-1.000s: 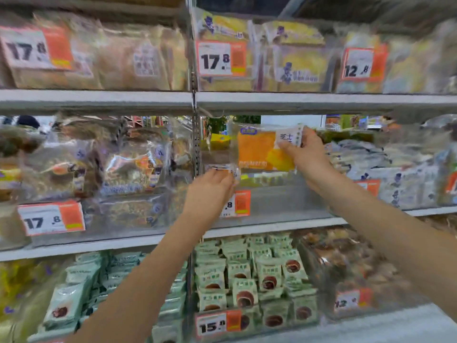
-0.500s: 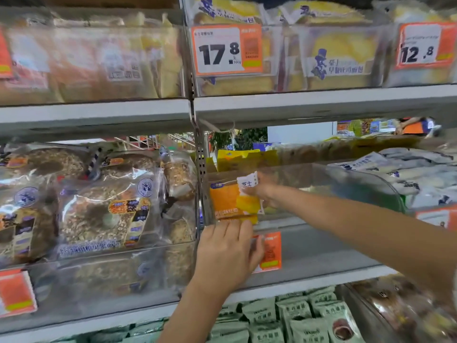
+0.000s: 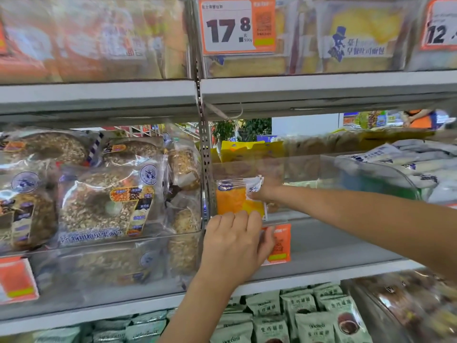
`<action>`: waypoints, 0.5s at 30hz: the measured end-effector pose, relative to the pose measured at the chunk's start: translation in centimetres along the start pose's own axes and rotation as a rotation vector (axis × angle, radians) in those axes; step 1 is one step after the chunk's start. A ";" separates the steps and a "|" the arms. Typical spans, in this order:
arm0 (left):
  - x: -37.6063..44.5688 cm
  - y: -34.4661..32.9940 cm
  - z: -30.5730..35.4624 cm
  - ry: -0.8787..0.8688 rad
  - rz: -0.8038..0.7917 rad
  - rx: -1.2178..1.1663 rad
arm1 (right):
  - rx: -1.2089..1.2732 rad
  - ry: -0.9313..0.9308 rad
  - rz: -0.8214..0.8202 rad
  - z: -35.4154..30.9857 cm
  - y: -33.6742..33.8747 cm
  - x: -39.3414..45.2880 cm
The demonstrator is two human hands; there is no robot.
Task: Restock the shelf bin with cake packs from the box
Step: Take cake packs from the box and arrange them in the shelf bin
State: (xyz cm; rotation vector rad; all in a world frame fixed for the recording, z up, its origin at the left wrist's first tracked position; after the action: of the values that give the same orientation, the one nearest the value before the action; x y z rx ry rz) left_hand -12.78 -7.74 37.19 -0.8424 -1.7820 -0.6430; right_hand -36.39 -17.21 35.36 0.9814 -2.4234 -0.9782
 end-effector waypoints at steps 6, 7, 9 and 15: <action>0.0 -0.1 0.1 -0.002 -0.004 -0.004 | -0.043 -0.152 -0.062 1.0 -1.3 0.0; 0.0 -0.1 0.1 -0.003 -0.005 -0.010 | 0.018 -0.196 -0.069 1.1 -1.2 -0.8; 0.1 -0.2 0.1 -0.010 -0.018 -0.010 | 0.068 -0.208 -0.049 0.6 -0.4 -1.0; 0.3 -0.9 0.2 -0.078 -0.255 -0.020 | 0.438 -0.014 0.334 -2.4 6.7 -6.4</action>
State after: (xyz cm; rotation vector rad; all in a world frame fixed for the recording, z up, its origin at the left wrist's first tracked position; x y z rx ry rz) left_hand -13.71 -8.07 37.39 -0.6664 -1.9753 -0.8034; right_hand -33.79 -10.28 41.41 0.6556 -2.7549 -0.3490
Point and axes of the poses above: each hand's wrist, its own x-axis towards the middle knuckle, its own y-axis out of the back of the hand, z = x × y, the point moved 9 cm from there along x, towards the middle knuckle, and after that the axes turned 5 degrees about x, right-handed, at the moved point
